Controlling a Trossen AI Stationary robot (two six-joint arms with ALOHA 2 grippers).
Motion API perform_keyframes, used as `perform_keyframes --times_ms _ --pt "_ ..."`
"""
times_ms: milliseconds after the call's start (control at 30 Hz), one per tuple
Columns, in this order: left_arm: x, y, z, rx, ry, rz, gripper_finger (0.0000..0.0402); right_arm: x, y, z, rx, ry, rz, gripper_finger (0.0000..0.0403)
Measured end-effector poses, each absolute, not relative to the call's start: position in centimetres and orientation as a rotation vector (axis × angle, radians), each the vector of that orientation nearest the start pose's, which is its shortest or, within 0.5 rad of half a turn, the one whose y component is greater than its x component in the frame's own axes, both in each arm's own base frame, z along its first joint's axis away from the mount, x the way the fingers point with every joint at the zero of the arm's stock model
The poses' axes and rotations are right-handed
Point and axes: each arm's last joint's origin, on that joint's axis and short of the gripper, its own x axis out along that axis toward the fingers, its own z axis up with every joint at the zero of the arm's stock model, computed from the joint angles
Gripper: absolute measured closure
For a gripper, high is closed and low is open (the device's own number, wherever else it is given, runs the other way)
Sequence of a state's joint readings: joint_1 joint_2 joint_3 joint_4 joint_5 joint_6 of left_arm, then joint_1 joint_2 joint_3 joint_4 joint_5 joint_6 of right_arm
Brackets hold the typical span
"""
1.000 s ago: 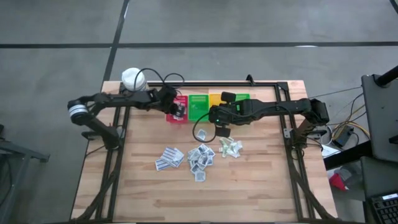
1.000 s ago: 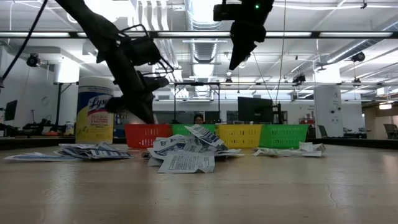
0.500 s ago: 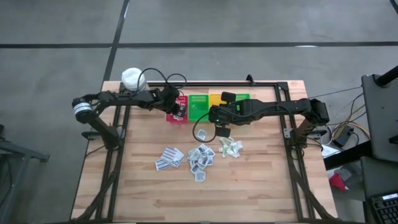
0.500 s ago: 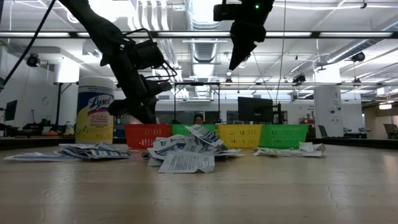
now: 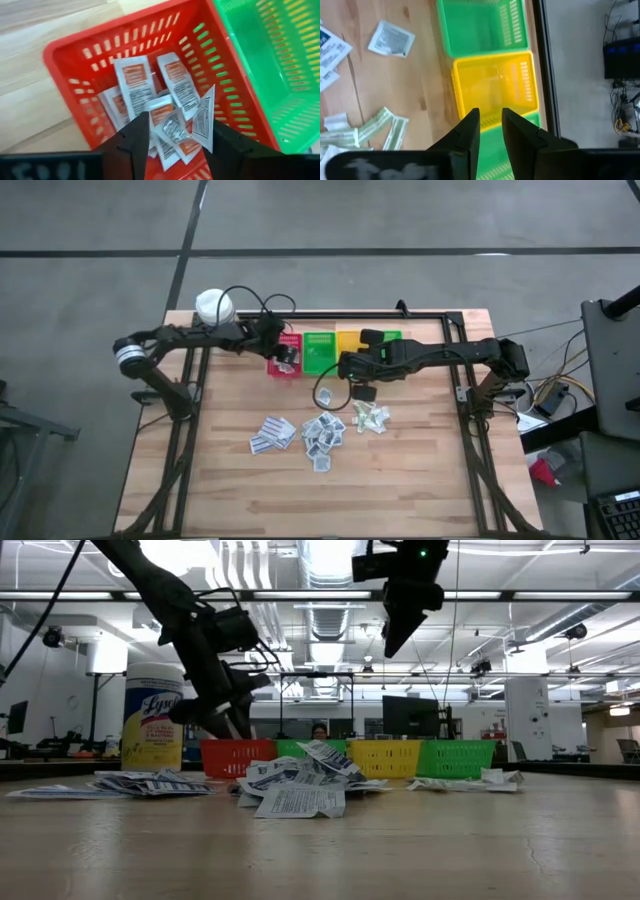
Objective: Pick & Place First Aid Supplies
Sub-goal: Put the ointment pack into the red bin, then put the green bandage into the left green bin
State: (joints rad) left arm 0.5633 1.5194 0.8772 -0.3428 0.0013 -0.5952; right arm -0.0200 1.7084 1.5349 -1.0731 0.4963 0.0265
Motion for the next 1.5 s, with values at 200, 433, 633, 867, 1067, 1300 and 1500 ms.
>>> perform_keyframes --times_ms 200,433,633,867,1067,1300,1500 --pt "24.5 15.5 18.9 -0.777 0.812 0.761 0.0234 33.5 -2.0 29.3 -0.261 1.240 -0.474 0.0332" --pt "24.9 15.6 19.4 -0.742 0.805 0.738 0.0234 33.5 -2.0 29.3 -0.264 1.241 -0.472 0.0323" --pt "26.1 15.4 21.0 -0.442 0.842 0.574 0.0234 33.5 -2.0 29.3 -0.264 1.239 -0.471 0.0318" --pt "25.1 15.1 20.9 -0.252 1.047 0.553 0.0234 33.5 -2.0 29.3 -0.264 1.239 -0.471 0.0329" --pt "24.9 14.8 20.6 -0.197 1.112 0.499 0.0234 33.5 -2.0 29.3 -0.263 1.236 -0.471 0.0331" --pt "25.1 14.5 20.8 -0.141 1.109 0.337 0.0234 33.5 -2.0 29.3 -0.263 1.233 -0.471 0.0323" --pt "25.2 14.2 20.8 -0.132 1.108 0.282 0.0234 33.5 -2.0 29.3 -0.262 1.232 -0.471 0.0325"
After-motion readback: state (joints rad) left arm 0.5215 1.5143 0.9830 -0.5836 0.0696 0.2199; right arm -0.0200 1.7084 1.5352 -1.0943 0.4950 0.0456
